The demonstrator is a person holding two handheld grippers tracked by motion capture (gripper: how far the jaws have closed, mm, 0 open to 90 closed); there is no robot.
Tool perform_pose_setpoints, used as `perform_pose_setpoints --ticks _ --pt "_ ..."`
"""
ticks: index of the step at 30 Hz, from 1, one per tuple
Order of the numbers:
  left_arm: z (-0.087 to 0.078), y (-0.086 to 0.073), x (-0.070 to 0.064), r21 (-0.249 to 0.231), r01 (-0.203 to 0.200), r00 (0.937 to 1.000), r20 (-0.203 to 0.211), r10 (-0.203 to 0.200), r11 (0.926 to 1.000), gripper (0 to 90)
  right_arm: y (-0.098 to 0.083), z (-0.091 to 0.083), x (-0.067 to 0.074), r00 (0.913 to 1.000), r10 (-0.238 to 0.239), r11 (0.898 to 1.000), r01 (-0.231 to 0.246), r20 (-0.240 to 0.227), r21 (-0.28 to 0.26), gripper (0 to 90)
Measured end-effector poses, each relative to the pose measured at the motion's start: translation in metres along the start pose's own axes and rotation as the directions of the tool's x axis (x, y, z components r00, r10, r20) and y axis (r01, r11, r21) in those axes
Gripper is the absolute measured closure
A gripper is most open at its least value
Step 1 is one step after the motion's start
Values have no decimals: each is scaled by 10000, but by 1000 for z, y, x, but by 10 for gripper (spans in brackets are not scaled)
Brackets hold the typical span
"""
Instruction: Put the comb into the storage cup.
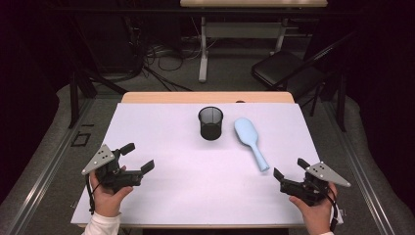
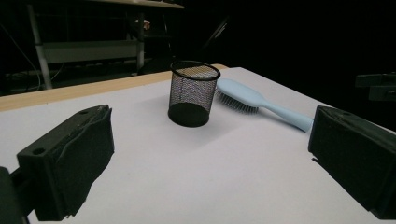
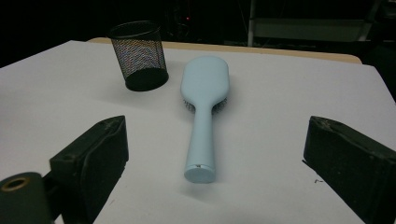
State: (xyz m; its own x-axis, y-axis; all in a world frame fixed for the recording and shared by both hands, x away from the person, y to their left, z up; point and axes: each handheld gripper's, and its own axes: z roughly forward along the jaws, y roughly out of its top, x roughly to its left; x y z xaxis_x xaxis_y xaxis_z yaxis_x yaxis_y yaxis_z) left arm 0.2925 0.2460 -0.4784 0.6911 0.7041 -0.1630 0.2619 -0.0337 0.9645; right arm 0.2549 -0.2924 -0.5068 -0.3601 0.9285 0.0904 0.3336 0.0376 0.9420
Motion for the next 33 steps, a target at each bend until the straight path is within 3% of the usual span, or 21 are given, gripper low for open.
perform_pose_setpoints --ticks 8,19,33 --pt "4 0 -1 159 53 10000 52 -54 9999 4 -1 -1 -2 10000 30 10000 -30 29 11 63" --pt "10 3 -6 420 -174 9998 23 174 9990 4 1 3 1 10000 87 10000 -87 -11 30 68" --pt "26 12 -10 693 -295 9996 10 295 9972 4 7 6 1 9987 477 9969 -463 -201 636 82"
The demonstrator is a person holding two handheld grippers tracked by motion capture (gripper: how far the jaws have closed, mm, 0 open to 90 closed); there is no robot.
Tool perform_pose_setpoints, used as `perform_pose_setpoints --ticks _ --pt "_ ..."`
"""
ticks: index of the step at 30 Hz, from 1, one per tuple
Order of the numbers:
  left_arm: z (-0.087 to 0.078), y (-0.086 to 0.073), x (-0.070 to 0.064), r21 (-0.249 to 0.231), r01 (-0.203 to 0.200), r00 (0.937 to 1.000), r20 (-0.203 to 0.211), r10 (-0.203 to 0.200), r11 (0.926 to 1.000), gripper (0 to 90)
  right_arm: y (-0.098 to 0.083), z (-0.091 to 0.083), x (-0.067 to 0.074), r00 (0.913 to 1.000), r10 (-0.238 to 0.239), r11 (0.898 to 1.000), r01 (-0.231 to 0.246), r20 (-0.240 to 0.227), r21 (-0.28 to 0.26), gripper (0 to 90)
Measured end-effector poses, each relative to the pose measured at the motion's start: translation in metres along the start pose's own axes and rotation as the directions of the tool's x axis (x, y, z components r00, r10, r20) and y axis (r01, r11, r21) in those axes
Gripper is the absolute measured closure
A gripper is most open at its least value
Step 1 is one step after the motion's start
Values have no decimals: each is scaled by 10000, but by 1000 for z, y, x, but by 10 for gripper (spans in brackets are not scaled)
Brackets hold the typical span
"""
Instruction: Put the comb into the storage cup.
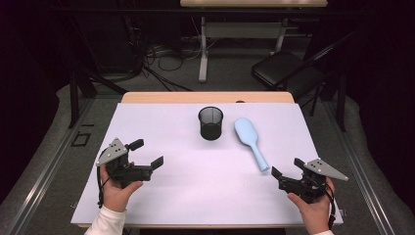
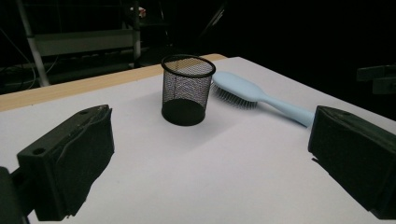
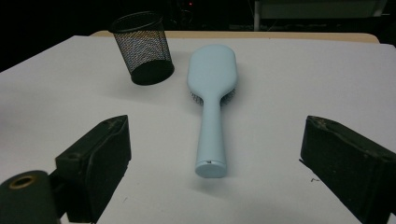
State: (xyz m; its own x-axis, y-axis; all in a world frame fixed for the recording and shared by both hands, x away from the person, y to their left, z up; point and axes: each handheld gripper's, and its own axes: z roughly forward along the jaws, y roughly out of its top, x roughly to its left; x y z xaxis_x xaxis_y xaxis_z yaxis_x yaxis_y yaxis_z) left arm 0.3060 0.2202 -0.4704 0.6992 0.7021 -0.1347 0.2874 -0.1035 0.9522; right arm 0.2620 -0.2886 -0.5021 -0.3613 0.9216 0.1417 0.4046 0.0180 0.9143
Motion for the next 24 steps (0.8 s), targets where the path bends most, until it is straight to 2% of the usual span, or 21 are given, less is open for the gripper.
perform_pose_setpoints --ticks 2,8,12,18,21,24 --pt "1 1 -1 25 -36 9999 -117 36 10000 5 1 0 1 10000 5 10000 -5 -8 95 82" --pt "4 8 -1 145 -29 10000 -4 30 9999 6 8 -1 5 9997 -234 9991 237 -71 352 121" --pt "4 12 -3 285 -50 10000 77 48 9996 6 11 2 6 9999 -97 9996 99 -85 265 121" --pt "8 18 -3 591 -32 9999 155 23 9982 6 16 12 7 9985 -524 9939 503 184 977 120" --pt "11 20 -1 767 82 9998 200 -98 9970 5 20 17 5 9992 -394 9908 392 -12 1297 111" --pt "15 22 1 851 267 9993 222 -287 9960 5 24 20 3 9993 -376 9889 374 -19 1441 81"
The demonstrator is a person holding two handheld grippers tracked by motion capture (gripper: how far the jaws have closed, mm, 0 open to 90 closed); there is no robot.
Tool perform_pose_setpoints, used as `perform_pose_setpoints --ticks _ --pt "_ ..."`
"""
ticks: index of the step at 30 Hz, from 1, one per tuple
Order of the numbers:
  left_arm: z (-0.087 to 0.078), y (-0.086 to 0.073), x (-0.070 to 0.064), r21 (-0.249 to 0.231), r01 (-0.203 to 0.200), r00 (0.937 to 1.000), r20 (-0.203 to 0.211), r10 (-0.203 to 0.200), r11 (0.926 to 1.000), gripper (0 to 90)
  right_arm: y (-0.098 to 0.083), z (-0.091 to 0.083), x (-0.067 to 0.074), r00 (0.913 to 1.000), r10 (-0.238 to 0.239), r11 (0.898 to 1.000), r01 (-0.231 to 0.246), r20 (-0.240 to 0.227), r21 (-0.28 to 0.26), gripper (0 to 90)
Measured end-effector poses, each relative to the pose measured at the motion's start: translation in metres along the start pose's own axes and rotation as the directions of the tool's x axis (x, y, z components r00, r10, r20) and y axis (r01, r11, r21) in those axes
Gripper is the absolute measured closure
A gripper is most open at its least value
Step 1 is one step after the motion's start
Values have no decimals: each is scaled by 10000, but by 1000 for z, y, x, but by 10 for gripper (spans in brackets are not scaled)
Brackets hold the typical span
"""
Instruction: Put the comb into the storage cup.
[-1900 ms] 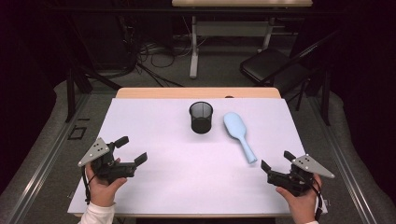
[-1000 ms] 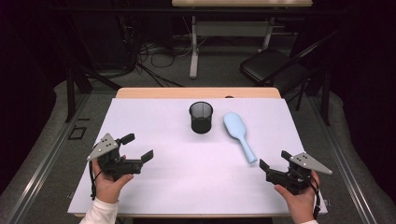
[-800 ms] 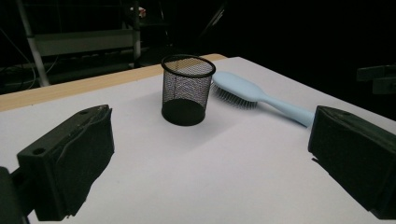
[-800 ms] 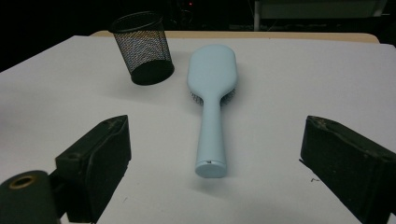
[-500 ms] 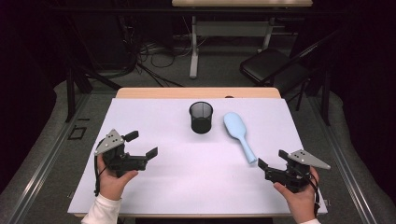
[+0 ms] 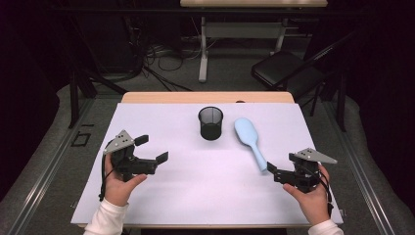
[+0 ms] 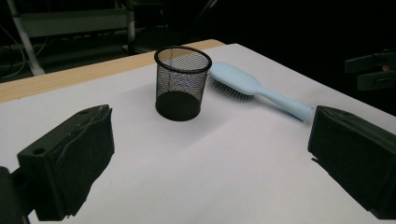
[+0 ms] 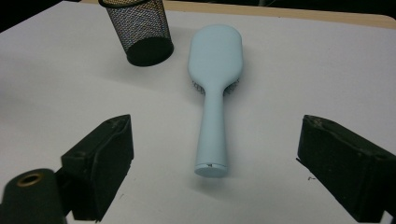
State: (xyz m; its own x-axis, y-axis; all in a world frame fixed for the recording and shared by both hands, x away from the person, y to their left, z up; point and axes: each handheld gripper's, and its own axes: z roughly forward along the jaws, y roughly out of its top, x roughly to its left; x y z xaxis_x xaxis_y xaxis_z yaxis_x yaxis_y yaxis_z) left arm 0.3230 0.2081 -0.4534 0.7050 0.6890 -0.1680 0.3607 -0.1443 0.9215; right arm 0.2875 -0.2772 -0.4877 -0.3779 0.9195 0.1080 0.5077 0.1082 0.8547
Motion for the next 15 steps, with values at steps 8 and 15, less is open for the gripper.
perform_pose_setpoints --ticks 8,15 --pt "8 9 3 147 62 10000 -59 -61 9999 5 16 4 -2 9993 87 9997 -78 -354 249 10" --pt "17 23 8 228 331 9994 98 -334 9992 4 34 7 -1 9980 5 9987 27 -636 517 0"
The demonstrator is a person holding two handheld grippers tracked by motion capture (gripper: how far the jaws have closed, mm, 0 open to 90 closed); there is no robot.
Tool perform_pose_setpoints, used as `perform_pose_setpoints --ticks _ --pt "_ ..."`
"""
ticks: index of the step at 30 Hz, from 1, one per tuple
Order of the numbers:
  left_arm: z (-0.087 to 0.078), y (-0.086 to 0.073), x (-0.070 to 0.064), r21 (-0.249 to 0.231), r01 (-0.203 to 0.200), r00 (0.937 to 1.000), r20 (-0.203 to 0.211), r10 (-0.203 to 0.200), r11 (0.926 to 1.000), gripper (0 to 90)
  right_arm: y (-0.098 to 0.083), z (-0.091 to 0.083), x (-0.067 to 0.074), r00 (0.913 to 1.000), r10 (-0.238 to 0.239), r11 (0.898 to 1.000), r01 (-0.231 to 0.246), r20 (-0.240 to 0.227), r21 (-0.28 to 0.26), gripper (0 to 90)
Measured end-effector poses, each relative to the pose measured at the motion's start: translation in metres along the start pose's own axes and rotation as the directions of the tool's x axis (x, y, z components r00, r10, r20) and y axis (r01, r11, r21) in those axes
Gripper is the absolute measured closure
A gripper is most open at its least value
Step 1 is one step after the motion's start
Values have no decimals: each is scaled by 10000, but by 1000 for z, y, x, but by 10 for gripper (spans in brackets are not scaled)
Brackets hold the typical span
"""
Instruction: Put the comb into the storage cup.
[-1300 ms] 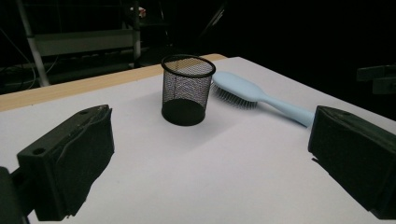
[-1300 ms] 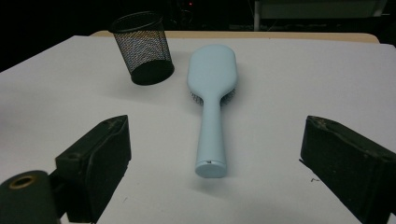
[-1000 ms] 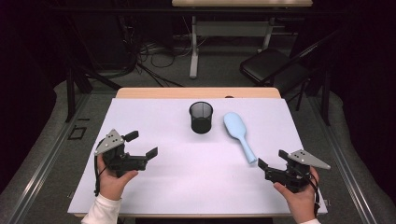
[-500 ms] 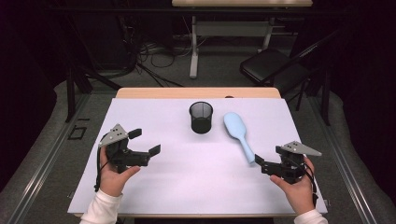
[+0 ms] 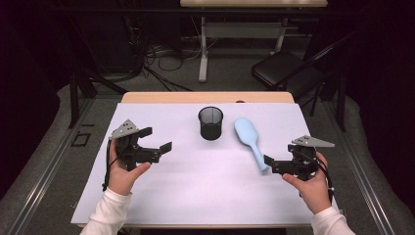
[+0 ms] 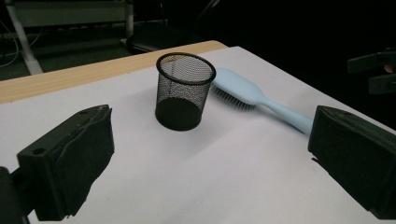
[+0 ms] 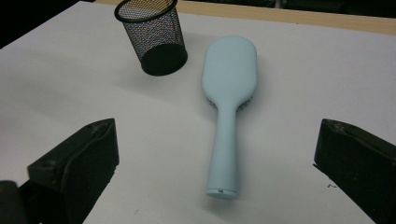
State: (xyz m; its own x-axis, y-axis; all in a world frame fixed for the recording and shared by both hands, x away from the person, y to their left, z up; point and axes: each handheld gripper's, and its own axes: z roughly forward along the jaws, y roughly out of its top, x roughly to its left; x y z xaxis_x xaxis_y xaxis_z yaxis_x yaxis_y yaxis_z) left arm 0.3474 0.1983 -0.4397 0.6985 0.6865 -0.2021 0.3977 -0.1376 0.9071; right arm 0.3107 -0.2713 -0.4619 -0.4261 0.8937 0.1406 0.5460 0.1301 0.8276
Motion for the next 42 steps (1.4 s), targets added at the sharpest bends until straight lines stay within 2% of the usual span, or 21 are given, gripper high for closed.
perform_pose_setpoints --ticks 7,10,11,14,22,24,29,33,42 --pt "8 10 5 286 176 9997 181 -181 9994 4 16 8 1 9998 -204 9996 203 43 207 0" --pt "10 12 7 354 139 9998 137 -143 9993 4 20 10 1 9996 -275 9993 273 70 237 0" --pt "13 16 8 431 146 9999 6 -147 9990 4 24 12 2 9989 -454 9984 449 131 346 0" --pt "16 24 9 502 -21 9999 -160 29 9987 4 29 15 3 9987 -500 9979 497 58 422 0" --pt "20 36 13 555 289 9994 -231 -277 9980 4 44 21 0 9992 -405 9967 404 3 706 0" --pt "22 39 15 483 368 9993 -119 -363 9982 5 48 25 -2 9991 -424 9944 415 65 973 0" --pt "27 40 19 576 387 9992 -106 -382 9976 5 53 30 -1 9980 -617 9905 599 108 1235 0" --pt "34 40 23 708 219 9996 -188 -207 9972 5 56 35 1 9977 -678 9870 659 78 1463 0" --pt "45 42 27 510 197 9994 -292 -183 9985 5 63 51 -1 9973 -737 9726 714 23 2212 0"
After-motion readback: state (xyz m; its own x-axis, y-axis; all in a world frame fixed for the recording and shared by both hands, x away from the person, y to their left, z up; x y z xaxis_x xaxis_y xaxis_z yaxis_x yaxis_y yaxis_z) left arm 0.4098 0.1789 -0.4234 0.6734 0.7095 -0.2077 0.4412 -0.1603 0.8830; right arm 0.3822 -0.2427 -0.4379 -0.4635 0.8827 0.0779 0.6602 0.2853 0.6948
